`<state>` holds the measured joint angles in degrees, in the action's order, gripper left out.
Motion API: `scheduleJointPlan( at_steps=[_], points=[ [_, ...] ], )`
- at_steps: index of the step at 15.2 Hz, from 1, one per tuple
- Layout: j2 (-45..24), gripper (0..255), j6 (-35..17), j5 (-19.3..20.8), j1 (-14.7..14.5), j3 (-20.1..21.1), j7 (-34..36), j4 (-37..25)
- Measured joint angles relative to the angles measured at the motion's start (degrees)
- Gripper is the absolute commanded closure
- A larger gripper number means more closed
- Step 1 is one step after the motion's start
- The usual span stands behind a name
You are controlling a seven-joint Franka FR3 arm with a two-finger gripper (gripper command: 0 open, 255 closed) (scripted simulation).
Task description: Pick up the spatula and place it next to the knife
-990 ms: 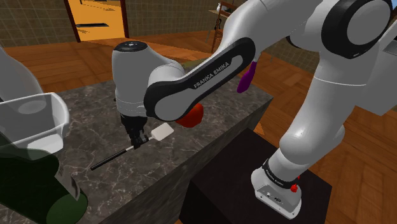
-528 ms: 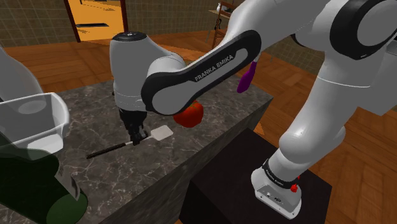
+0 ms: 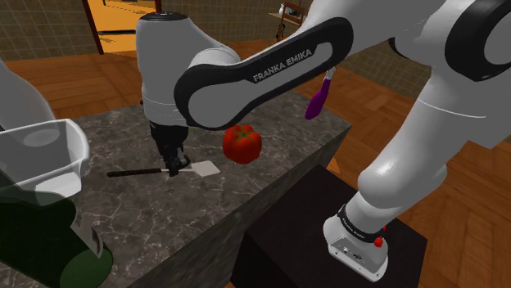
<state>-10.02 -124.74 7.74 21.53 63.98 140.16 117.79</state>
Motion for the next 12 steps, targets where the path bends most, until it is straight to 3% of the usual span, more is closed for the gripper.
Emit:
scheduleJointPlan(
  at_steps=[10, 12],
  points=[
    [5.59, 255, 6.66, -6.17, 2.74, 1.94, -3.97, -4.23],
    [8.70, 255, 6.43, -9.38, 4.86, 1.49, -7.69, -2.57]
  ],
)
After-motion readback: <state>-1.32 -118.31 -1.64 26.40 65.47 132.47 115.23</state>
